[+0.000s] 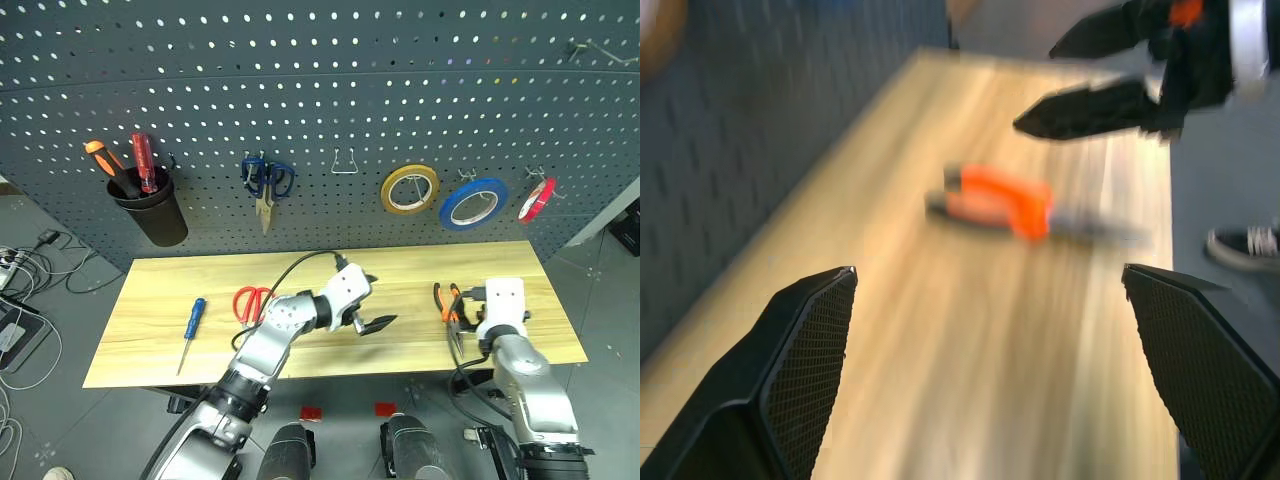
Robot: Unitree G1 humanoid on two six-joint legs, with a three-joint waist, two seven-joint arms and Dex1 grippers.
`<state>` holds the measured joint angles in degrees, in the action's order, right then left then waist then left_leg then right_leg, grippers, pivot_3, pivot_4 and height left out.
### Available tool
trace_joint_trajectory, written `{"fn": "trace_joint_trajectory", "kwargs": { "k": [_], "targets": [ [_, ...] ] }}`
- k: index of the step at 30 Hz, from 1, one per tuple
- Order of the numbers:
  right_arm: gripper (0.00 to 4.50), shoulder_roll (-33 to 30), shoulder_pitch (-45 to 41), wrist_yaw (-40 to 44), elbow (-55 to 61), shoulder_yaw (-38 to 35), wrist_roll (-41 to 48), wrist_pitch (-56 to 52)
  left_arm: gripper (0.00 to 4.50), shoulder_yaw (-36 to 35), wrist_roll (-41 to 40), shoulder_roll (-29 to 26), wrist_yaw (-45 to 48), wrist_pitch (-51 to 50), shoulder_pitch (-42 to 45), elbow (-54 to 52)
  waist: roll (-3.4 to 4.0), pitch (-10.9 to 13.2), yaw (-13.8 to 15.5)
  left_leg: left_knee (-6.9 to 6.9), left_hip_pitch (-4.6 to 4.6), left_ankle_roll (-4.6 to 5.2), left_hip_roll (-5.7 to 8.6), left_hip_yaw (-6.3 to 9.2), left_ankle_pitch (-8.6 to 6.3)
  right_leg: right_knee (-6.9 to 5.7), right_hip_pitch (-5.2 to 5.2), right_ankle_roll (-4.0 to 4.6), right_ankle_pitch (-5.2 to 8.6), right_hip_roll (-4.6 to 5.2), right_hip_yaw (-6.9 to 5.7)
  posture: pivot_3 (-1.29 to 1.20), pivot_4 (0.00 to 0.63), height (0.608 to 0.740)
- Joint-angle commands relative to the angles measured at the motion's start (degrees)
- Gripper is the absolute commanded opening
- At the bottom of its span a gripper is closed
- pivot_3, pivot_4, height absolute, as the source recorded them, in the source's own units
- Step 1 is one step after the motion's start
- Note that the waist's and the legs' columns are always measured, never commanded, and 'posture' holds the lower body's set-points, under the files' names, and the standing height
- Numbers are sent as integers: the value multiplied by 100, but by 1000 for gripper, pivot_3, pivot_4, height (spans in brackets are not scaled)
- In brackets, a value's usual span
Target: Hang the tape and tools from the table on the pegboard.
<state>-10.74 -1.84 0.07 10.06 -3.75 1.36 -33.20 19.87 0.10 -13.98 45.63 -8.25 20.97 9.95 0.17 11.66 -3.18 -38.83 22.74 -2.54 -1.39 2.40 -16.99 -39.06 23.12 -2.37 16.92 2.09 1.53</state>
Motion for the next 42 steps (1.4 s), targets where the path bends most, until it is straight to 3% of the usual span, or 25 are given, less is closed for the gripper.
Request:
{"fn": "trace_joint_trajectory", "kwargs": {
  "k": [1,12,22,30,42],
  "targets": [
    [4474,59,-257,154,323,182,63,-468,4500,7,-35,-86,-7,-38,-151,-590,-1,90,10,-3,0,0,0,4,0,-2,1,0,0,0,3,-39,316,740],
    [4474,-234,-1070,346,298,124,24,-1698,4500,-42,-91,-51,-390,-650,-544,-1295,-44,419,21,-7,6,1,-3,27,0,-9,6,-1,-1,1,2,5,378,740],
    [4474,-184,-1518,390,-217,-91,142,-2084,4500,-188,-263,-85,-660,-1198,-810,-1837,-75,718,87,-8,14,0,-13,40,0,-15,11,-1,-1,2,-11,68,428,740],
    [4474,-317,-1752,358,-522,-303,199,-2118,4500,-293,-497,-8,-810,-1661,-878,-2187,-80,924,151,-9,16,-2,-16,40,1,-26,17,-1,-1,7,-12,80,445,740],
    [4474,-263,-1814,271,-587,-451,241,-2168,4500,-335,-669,-34,-891,-1849,-803,-2262,-82,1039,153,-5,19,-5,-20,40,3,-23,22,-2,-1,6,-13,82,441,740]
  ]
}}
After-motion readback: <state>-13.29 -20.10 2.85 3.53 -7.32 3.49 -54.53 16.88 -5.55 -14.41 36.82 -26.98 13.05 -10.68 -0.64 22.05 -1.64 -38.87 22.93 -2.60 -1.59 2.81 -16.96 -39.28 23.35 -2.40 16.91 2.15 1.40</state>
